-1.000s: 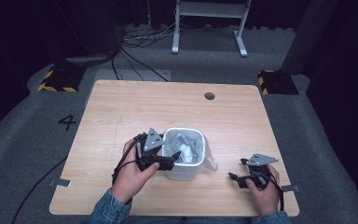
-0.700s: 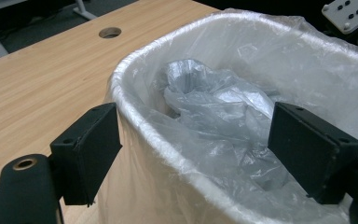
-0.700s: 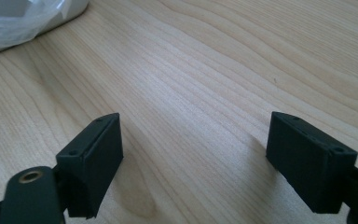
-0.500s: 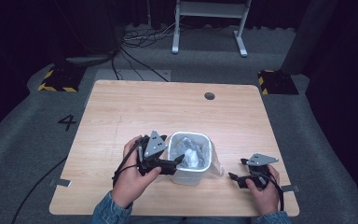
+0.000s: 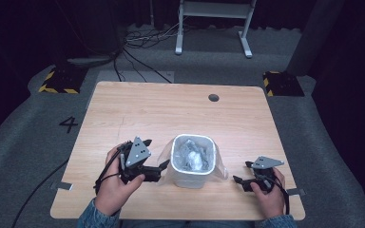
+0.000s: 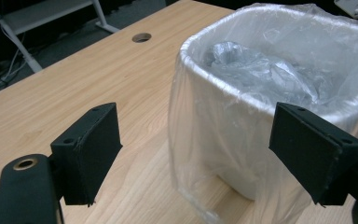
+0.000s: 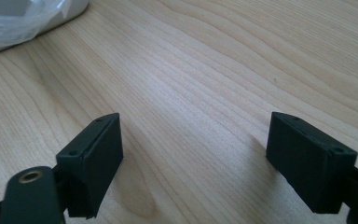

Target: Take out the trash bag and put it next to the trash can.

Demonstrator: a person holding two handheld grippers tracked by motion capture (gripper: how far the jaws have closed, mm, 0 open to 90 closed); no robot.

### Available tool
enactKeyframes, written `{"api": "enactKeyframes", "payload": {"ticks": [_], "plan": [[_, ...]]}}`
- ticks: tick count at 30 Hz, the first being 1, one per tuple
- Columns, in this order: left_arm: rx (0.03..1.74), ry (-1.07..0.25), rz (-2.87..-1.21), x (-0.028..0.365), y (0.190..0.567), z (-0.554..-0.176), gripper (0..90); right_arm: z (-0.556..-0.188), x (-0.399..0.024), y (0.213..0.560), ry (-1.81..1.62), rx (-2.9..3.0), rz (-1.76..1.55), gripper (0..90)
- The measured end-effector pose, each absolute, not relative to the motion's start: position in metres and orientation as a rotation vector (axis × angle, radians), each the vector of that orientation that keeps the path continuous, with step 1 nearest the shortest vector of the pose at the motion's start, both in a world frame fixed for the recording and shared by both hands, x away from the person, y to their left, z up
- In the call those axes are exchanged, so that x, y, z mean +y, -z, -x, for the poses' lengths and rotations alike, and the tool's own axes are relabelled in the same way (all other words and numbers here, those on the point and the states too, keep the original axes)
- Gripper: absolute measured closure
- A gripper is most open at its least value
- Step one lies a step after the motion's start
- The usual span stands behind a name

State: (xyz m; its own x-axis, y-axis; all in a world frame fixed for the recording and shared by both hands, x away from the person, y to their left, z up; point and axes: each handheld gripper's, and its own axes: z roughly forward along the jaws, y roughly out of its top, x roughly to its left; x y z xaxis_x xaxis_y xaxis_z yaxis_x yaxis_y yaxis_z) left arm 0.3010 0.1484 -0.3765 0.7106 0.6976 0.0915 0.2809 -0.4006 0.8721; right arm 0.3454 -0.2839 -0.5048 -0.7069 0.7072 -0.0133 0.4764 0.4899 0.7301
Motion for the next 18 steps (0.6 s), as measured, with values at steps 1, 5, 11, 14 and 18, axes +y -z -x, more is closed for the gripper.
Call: {"api": "enactKeyframes", "payload": {"ticks": [1, 5, 11, 14, 18], "plan": [[0.750, -0.567, -1.980, 0.151, 0.376, -0.298, 16.0, -0.345, -0.284, 0.505, -1.045, 2.428, -0.998, 18.2], [0.756, -0.544, -1.985, 0.162, 0.380, -0.290, 15.9, -0.345, -0.284, 0.505, -1.040, 2.423, -1.008, 16.3], [0.807, -0.535, -2.035, 0.175, 0.396, -0.286, 16.1, -0.344, -0.283, 0.505, -1.018, 2.401, -1.052, 13.3], [0.798, -0.545, -2.051, 0.177, 0.402, -0.285, 16.0, -0.343, -0.280, 0.505, -1.020, 2.398, -1.057, 14.4], [0.731, -0.509, -2.067, 0.178, 0.418, -0.291, 15.6, -0.337, -0.277, 0.500, -1.003, 2.466, -1.020, 19.7]]}}
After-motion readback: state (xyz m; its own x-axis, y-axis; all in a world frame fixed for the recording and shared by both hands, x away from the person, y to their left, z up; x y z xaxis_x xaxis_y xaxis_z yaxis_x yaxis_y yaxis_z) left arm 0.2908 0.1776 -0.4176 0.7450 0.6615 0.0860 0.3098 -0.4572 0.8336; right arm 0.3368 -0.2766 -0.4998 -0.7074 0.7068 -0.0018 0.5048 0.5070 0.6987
